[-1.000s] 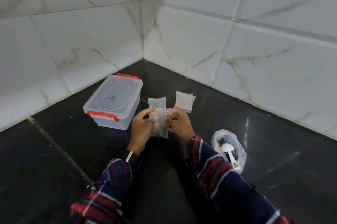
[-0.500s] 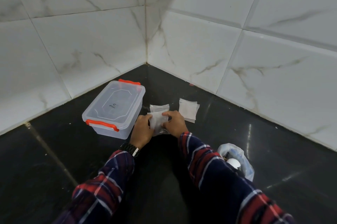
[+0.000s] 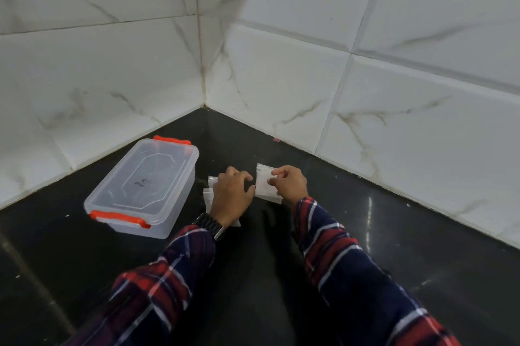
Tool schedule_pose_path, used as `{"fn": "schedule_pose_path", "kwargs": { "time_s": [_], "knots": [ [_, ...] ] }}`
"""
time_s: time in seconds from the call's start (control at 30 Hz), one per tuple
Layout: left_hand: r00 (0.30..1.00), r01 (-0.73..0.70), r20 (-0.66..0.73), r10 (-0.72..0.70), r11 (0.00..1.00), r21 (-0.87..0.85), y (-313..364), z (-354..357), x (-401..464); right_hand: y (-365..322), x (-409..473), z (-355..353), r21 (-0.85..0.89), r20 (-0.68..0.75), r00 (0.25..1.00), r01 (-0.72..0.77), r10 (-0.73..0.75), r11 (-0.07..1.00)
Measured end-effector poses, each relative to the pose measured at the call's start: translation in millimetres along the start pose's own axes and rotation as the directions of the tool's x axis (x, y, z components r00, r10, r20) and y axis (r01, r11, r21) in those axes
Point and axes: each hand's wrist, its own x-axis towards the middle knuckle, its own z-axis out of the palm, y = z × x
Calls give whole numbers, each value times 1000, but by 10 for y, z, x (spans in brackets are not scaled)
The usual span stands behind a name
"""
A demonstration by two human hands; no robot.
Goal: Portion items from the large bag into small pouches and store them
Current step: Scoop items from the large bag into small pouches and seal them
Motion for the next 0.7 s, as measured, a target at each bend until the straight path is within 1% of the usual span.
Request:
{"fn": "schedule_pose_path", "kwargs": {
  "time_s": [0.1, 0.17, 0.23, 0.3, 0.37, 0.43, 0.53, 0.57, 0.63, 0.7],
  "knots": [
    [999, 31, 38, -37, 991, 134, 138, 142, 158, 73, 87, -102, -11, -68, 997, -49, 48, 999],
    [997, 51, 48, -67, 959, 279, 196, 225, 244, 109, 114, -124, -49, -68, 996, -60, 57, 997],
    [993, 66, 68, -99, 923, 379, 217, 290, 310, 135, 121, -115, -119, -58, 997, -60, 53, 991],
    [987, 84, 89, -132, 906, 415, 216, 338, 356, 168, 127, -90, -180, -51, 998, -54, 46, 982],
    [987, 89, 87, -138, 903, 420, 233, 370, 388, 193, 132, -74, -197, -32, 998, -55, 50, 979],
    [987, 100, 73, -140, 914, 394, 247, 394, 403, 210, 127, -57, -176, -20, 997, -74, 71, 982],
    [986, 135, 54, -160, 942, 309, 262, 430, 435, 220, 124, -50, -115, -41, 993, -111, 107, 987],
    [986, 141, 49, -159, 955, 262, 257, 445, 441, 223, 119, -59, -86, -54, 992, -121, 117, 989],
    [990, 137, 24, -140, 985, 105, 241, 457, 426, 220, 113, -87, -23, -81, 989, -129, 127, 991],
    [995, 96, -17, -97, 994, -43, 243, 422, 367, 210, 96, -135, 47, -94, 987, -129, 133, 991]
  ]
}}
